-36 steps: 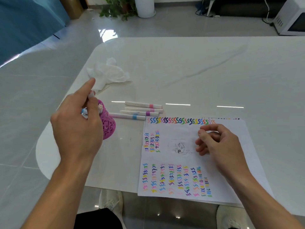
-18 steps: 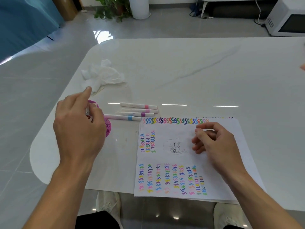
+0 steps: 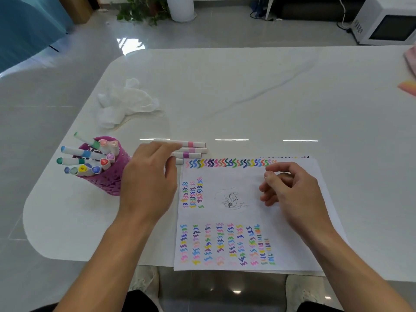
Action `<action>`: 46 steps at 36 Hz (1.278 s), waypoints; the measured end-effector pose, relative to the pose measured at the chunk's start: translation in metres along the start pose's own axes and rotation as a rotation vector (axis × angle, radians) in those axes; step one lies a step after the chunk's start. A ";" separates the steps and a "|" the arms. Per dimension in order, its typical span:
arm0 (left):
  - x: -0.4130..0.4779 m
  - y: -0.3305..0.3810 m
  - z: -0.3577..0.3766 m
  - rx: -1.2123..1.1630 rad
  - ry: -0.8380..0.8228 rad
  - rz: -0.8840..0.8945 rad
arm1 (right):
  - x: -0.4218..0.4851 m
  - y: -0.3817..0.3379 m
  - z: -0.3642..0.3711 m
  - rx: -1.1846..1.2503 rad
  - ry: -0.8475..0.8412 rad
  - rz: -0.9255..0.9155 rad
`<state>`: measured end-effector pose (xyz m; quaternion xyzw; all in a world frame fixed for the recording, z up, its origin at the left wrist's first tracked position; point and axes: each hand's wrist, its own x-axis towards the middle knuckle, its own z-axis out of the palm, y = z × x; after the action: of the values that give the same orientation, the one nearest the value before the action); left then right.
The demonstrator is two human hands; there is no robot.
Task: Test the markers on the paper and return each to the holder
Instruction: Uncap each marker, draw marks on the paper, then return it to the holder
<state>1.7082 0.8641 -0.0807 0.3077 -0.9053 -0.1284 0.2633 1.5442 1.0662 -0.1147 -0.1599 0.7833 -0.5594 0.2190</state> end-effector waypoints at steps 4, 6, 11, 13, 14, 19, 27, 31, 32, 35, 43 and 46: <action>0.003 -0.003 0.015 0.024 -0.139 -0.108 | 0.003 0.003 -0.003 -0.013 0.005 0.003; 0.004 -0.004 0.021 0.033 -0.179 -0.138 | 0.005 0.005 -0.005 -0.018 0.006 0.006; 0.007 -0.002 0.029 0.076 -0.184 -0.170 | 0.006 0.008 -0.008 0.001 -0.002 0.020; 0.008 -0.002 0.030 0.095 -0.180 -0.196 | 0.006 0.008 -0.008 0.003 -0.007 0.024; 0.008 -0.002 0.030 0.104 -0.180 -0.208 | 0.006 0.007 -0.009 0.004 -0.011 0.026; 0.006 0.000 0.029 0.116 -0.184 -0.230 | 0.001 0.008 -0.006 -0.016 -0.018 0.022; 0.009 0.008 0.021 0.047 0.035 -0.100 | 0.000 0.005 -0.007 -0.019 -0.024 0.004; 0.008 0.017 0.018 -0.030 0.082 -0.071 | -0.003 0.002 -0.007 0.013 -0.020 -0.043; 0.008 0.020 0.017 -0.050 0.094 -0.055 | -0.005 0.000 -0.007 0.029 -0.020 -0.062; 0.006 0.032 0.016 -0.091 0.140 0.021 | -0.010 -0.004 -0.004 0.044 -0.044 -0.120; -0.003 0.058 0.007 -0.200 0.209 0.118 | -0.025 -0.012 -0.006 -0.005 -0.148 -0.188; -0.008 0.069 0.007 -0.320 0.223 0.124 | -0.029 -0.014 -0.008 -0.041 -0.210 -0.192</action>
<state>1.6760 0.9227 -0.0622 0.2180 -0.8557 -0.2196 0.4147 1.5648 1.0829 -0.0940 -0.2961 0.7486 -0.5416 0.2420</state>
